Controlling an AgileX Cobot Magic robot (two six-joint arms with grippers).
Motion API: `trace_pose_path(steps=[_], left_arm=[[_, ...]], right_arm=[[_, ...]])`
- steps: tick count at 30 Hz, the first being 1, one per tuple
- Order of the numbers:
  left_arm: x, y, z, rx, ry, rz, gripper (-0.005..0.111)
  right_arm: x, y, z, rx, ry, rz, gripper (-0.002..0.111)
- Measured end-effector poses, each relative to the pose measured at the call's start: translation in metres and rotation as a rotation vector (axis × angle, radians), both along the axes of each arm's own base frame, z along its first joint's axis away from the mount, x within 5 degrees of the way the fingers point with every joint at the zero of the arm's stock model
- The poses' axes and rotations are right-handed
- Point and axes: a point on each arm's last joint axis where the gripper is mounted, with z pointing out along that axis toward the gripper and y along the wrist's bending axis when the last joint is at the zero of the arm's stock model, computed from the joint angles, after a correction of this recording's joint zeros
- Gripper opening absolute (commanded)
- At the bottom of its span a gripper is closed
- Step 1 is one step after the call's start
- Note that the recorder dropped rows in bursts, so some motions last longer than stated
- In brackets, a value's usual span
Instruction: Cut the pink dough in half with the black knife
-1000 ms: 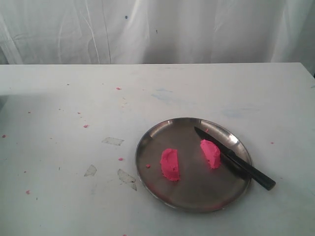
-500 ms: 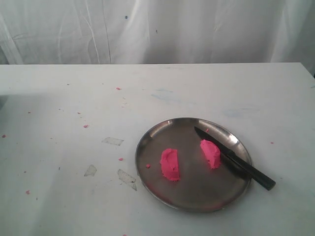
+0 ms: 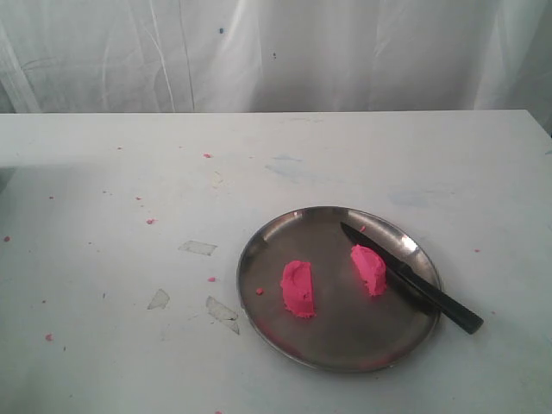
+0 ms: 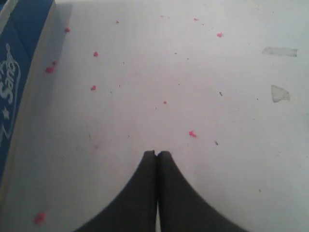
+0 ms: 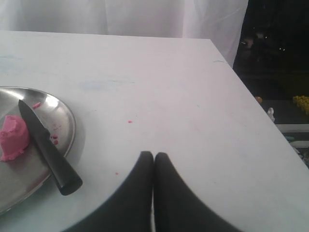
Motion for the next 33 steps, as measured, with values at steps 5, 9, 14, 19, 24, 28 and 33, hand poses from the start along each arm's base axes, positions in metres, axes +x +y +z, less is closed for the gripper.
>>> trace_pose_path(steps=[5, 9, 14, 19, 24, 28, 33], left_arm=[[0.0028, 0.0003, 0.0072, 0.103, -0.084, -0.039, 0.000], [0.0030, 0.0003, 0.0077, 0.112, -0.090, -0.042, 0.000], [0.0030, 0.0003, 0.0077, 0.114, -0.090, -0.043, 0.000], [0.0030, 0.0003, 0.0077, 0.114, -0.090, -0.043, 0.000], [0.0030, 0.0003, 0.0077, 0.114, -0.090, -0.043, 0.000], [0.0030, 0.0003, 0.0077, 0.116, -0.090, -0.044, 0.000], [0.0030, 0.0003, 0.0077, 0.116, -0.090, -0.044, 0.000]], right_arm=[[0.0000, 0.0000, 0.0000, 0.000, 0.000, 0.000, 0.000], [0.0000, 0.0000, 0.0000, 0.000, 0.000, 0.000, 0.000], [0.0000, 0.0000, 0.0000, 0.000, 0.000, 0.000, 0.000], [0.0000, 0.0000, 0.0000, 0.000, 0.000, 0.000, 0.000], [0.0000, 0.0000, 0.0000, 0.000, 0.000, 0.000, 0.000], [0.0000, 0.0000, 0.0000, 0.000, 0.000, 0.000, 0.000], [0.0000, 0.0000, 0.0000, 0.000, 0.000, 0.000, 0.000]])
